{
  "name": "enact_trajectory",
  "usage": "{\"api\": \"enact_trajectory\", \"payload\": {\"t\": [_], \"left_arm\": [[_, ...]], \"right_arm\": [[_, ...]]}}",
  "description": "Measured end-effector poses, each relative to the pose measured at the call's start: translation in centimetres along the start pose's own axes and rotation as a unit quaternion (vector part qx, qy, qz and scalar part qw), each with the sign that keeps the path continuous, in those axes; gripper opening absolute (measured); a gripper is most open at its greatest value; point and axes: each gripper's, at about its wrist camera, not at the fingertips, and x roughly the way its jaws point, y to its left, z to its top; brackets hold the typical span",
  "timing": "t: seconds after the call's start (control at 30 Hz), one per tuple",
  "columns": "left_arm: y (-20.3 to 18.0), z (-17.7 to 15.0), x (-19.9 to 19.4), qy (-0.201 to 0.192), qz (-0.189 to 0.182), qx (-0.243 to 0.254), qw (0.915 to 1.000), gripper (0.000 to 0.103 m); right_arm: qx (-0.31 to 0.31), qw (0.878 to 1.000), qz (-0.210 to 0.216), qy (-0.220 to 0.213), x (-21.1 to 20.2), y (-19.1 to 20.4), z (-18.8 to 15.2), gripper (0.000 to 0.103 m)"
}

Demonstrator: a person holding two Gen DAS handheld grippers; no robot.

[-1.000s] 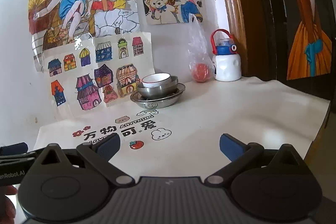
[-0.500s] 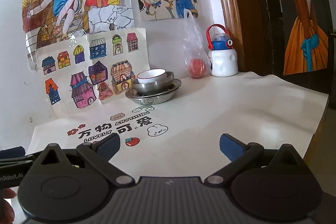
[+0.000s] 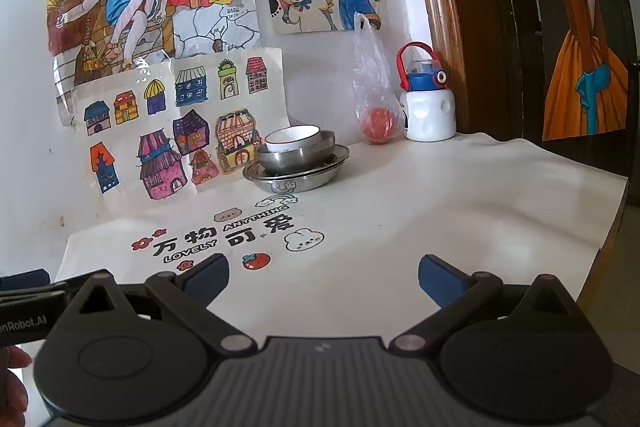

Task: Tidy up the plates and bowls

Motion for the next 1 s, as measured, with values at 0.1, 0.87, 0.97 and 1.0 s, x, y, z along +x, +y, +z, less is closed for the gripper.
{"api": "enact_trajectory", "payload": {"t": [0.1,0.87,0.97,1.0], "left_arm": [[0.00,0.01,0.04,0.002,-0.001,0.001,1.0000,0.102],[0.14,-0.02,-0.11,-0.001,0.001,-0.001,1.0000,0.102],[0.16,-0.03,-0.13,-0.001,0.001,0.000,1.0000,0.102],[0.17,-0.03,-0.12,-0.001,0.001,-0.001,1.0000,0.102]], "right_arm": [[0.001,1.000,0.000,-0.001,-0.05,0.00,-0.02,0.103],[0.000,1.000,0.004,-0.002,-0.09,0.27,0.11,0.103],[0.000,1.000,0.004,-0.001,-0.08,0.20,0.09,0.103],[-0.001,1.000,0.004,-0.001,-0.10,0.24,0.12,0.103]]}}
